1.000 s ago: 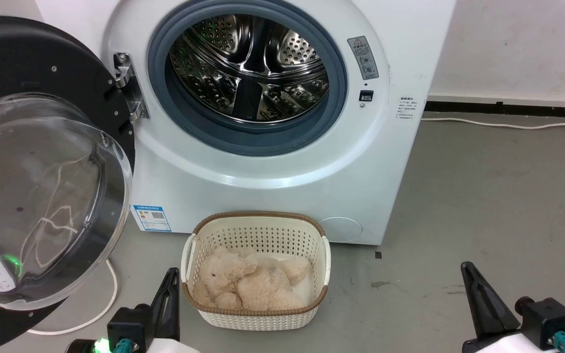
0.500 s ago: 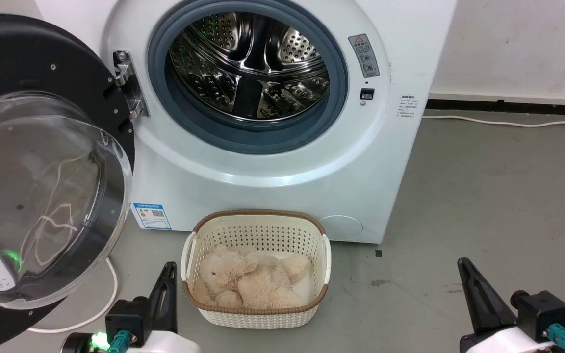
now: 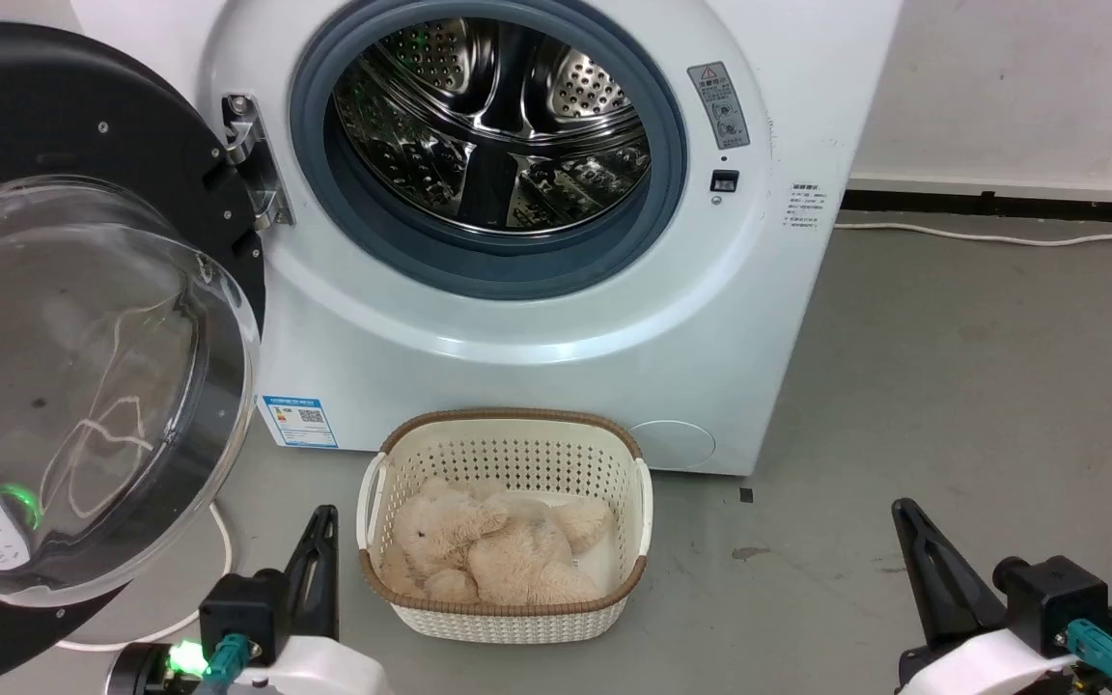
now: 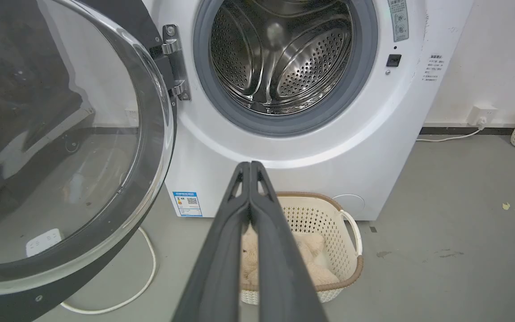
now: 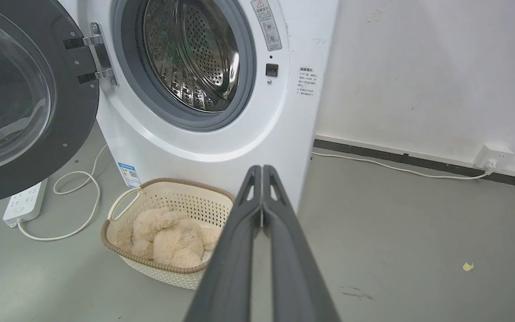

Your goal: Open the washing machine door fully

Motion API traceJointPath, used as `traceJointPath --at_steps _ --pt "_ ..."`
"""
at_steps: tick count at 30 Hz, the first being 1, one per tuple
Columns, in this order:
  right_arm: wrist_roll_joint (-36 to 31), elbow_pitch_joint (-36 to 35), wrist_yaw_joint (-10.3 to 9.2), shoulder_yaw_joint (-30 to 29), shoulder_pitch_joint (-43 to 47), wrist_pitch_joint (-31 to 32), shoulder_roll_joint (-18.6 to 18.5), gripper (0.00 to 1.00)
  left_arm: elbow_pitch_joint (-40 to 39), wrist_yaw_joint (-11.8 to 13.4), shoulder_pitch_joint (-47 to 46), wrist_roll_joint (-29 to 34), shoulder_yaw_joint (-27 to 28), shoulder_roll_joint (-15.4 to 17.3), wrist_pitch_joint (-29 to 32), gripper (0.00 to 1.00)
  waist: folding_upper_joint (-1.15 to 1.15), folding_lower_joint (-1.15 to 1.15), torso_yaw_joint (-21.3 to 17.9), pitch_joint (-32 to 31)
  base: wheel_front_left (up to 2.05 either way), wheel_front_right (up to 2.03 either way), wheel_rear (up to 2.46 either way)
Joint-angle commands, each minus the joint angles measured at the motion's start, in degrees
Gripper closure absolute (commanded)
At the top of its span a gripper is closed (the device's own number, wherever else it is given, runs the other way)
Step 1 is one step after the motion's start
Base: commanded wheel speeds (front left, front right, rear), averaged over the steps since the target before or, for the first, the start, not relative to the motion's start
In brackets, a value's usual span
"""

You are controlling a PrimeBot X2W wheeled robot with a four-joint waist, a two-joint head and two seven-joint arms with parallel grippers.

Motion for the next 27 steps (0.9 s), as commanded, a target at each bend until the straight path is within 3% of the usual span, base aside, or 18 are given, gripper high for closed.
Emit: traceJointPath --at_steps 1,27 --pt "-0.43 0.06 0.04 0.17 -0.9 0.26 0.21 1.0 -0.26 -0.31 -0.94 0.53 0.38 -0.3 0.27 1.0 0.0 0.0 0.01 0.02 0.0 0.0 0.0" --pt "-1.79 0.08 0.04 0.87 -2.75 3.22 0.27 1.0 -0.7 -2.16 -2.42 3.03 3.31 -1.33 3.31 1.0 0.0 0.0 0.14 0.65 0.0 0.0 0.0"
